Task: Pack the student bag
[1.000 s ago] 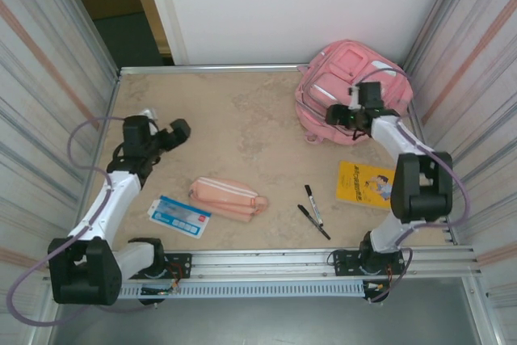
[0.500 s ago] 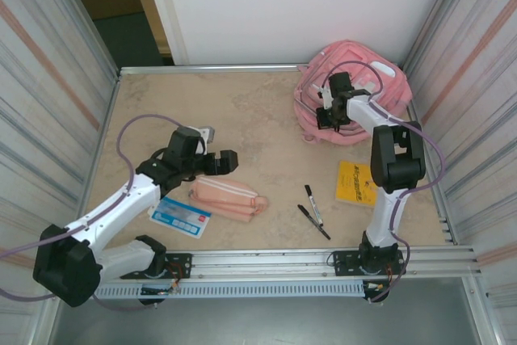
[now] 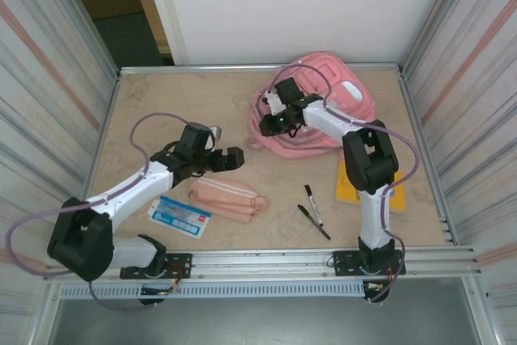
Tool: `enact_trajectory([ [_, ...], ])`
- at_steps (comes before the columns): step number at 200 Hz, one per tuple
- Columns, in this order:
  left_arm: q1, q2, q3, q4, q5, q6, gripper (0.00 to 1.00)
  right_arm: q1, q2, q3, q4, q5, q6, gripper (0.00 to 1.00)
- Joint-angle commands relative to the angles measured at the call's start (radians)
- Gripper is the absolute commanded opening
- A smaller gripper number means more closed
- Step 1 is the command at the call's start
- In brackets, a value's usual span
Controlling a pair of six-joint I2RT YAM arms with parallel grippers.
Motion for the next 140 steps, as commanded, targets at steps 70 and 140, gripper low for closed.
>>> enact_trajectory([
  [70,-0.002,0.358,0.266,0.061,0.035,-0.116,0.95,-0.268,-0.497,-0.576,0.055,0.095,0.153,0.55],
  [140,0.000,0.624,0.492,0.002,-0.059,-0.149,0.84,-0.303,-0.480,-0.648,0.034,0.214,0.187,0.38],
])
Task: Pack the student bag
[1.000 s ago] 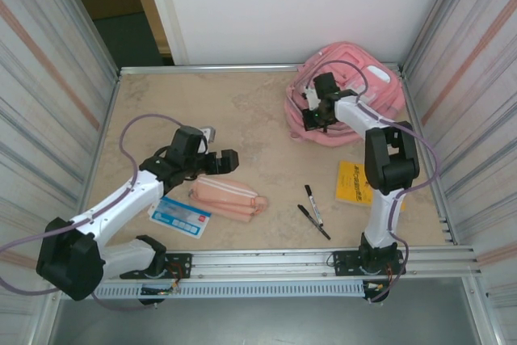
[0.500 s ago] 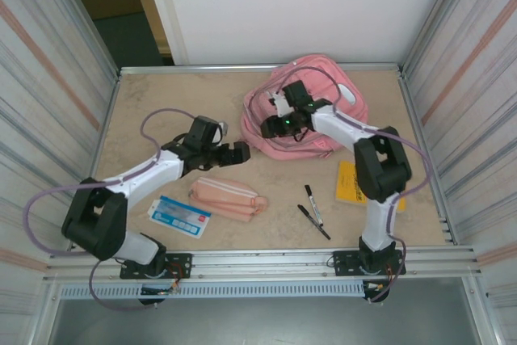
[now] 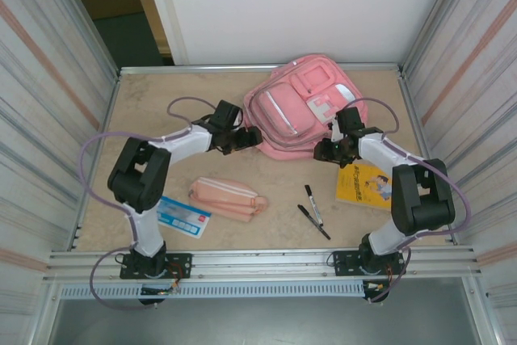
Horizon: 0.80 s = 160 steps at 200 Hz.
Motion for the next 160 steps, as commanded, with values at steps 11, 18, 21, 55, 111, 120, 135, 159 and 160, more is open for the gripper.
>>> enact_trajectory([
  [11,0.002,0.072,0.095,-0.048,-0.074,-0.039,0.79,0.004,0.023,0.014,0.016,0.073,0.042,0.35],
  [18,0.004,0.085,0.105,-0.050,-0.071,-0.045,0.73,0.007,0.033,0.015,0.022,0.071,0.051,0.33],
  [21,0.004,0.088,0.108,-0.049,-0.070,-0.046,0.71,0.009,0.034,0.013,0.026,0.073,0.058,0.32],
  [55,0.005,0.107,0.113,-0.021,-0.066,-0.027,0.33,0.036,0.078,0.009,0.084,0.141,0.127,0.32],
  [111,0.001,-0.004,0.101,-0.015,0.048,0.025,0.00,0.078,0.147,0.042,0.098,0.275,0.172,0.24],
  [120,-0.001,-0.025,0.102,-0.021,0.057,0.035,0.00,0.080,0.150,0.051,0.088,0.275,0.172,0.22],
  [135,-0.001,-0.055,0.112,-0.044,0.067,0.048,0.00,0.087,0.140,0.068,0.048,0.291,0.176,0.21],
  [159,-0.005,-0.095,0.105,-0.044,0.084,0.061,0.00,0.094,0.104,0.087,-0.034,0.376,0.189,0.34],
  [160,-0.005,-0.096,0.105,-0.042,0.085,0.061,0.00,0.093,0.102,0.087,-0.035,0.379,0.190,0.34],
])
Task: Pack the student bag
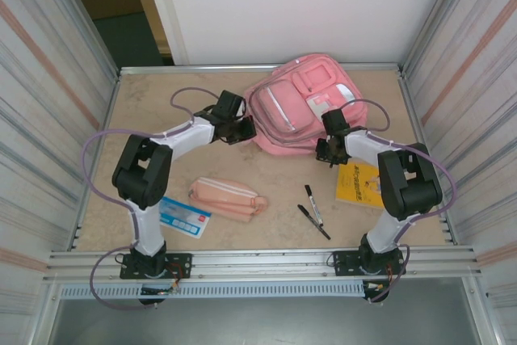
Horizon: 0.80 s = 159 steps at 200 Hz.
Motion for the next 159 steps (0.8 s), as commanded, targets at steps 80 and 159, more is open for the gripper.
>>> enact_trajectory([
  [80,0.006,-0.088,0.010,-0.043,0.024,0.034,0.32,-0.002,-0.106,0.010,-0.042,-0.097,0.007,0.21],
  [159,0.083,0.100,0.064,-0.003,-0.011,-0.010,0.50,-0.003,0.043,0.024,0.022,-0.108,0.006,0.17],
])
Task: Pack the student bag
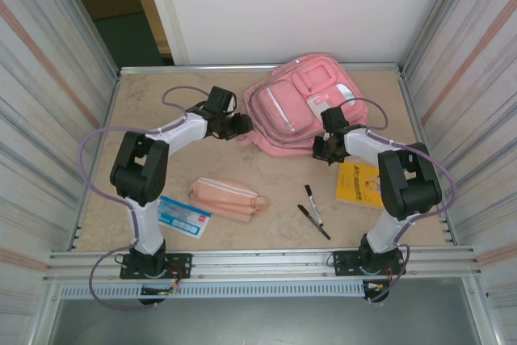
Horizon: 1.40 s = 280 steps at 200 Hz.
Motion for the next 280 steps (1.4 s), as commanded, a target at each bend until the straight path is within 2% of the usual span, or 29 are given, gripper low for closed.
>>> enact_trajectory([
  [1,0.001,0.046,0.044,0.016,-0.029,-0.018,0.50,-0.001,0.029,0.011,0.012,0.009,0.004,0.17],
  [22,0.002,0.091,0.072,0.021,-0.041,-0.018,0.55,-0.002,0.039,0.005,0.009,0.030,0.005,0.16],
  [41,0.002,0.117,0.074,0.055,-0.023,-0.021,0.59,-0.001,0.037,0.012,-0.007,0.041,-0.008,0.26],
  [57,0.002,0.127,0.074,0.082,0.006,-0.032,0.60,-0.008,0.014,-0.001,-0.014,0.051,-0.009,0.26],
  [90,0.002,0.138,0.068,0.105,0.014,-0.038,0.59,-0.043,-0.035,-0.015,-0.014,-0.014,-0.017,0.28],
  [126,0.004,0.138,0.082,0.101,0.049,-0.042,0.43,-0.088,-0.094,-0.033,-0.022,-0.044,-0.031,0.32],
  [154,0.004,0.113,0.080,0.096,0.044,-0.042,0.18,-0.106,-0.122,-0.035,-0.040,-0.039,-0.059,0.38],
  [180,0.002,0.067,0.075,0.101,0.054,-0.030,0.00,-0.117,-0.103,-0.028,-0.037,-0.092,-0.061,0.40],
  [196,0.002,0.046,0.074,0.102,0.048,-0.024,0.00,-0.114,-0.092,-0.038,-0.018,-0.084,-0.061,0.39],
  [215,0.002,0.029,0.078,0.092,0.065,-0.026,0.00,-0.116,-0.077,-0.043,-0.006,-0.076,-0.060,0.34],
  [229,-0.001,0.013,0.070,0.094,0.070,-0.026,0.00,-0.111,-0.055,-0.031,-0.007,-0.085,-0.074,0.20],
  [240,-0.002,0.005,0.063,0.100,0.069,-0.027,0.00,-0.104,-0.042,-0.026,-0.010,-0.062,-0.087,0.16],
  [252,-0.004,-0.004,0.054,0.101,0.071,-0.038,0.00,-0.102,-0.030,-0.024,-0.012,-0.029,-0.092,0.16],
  [280,-0.004,-0.035,0.032,0.098,0.082,-0.038,0.00,-0.106,0.007,-0.012,-0.015,0.004,-0.095,0.26],
])
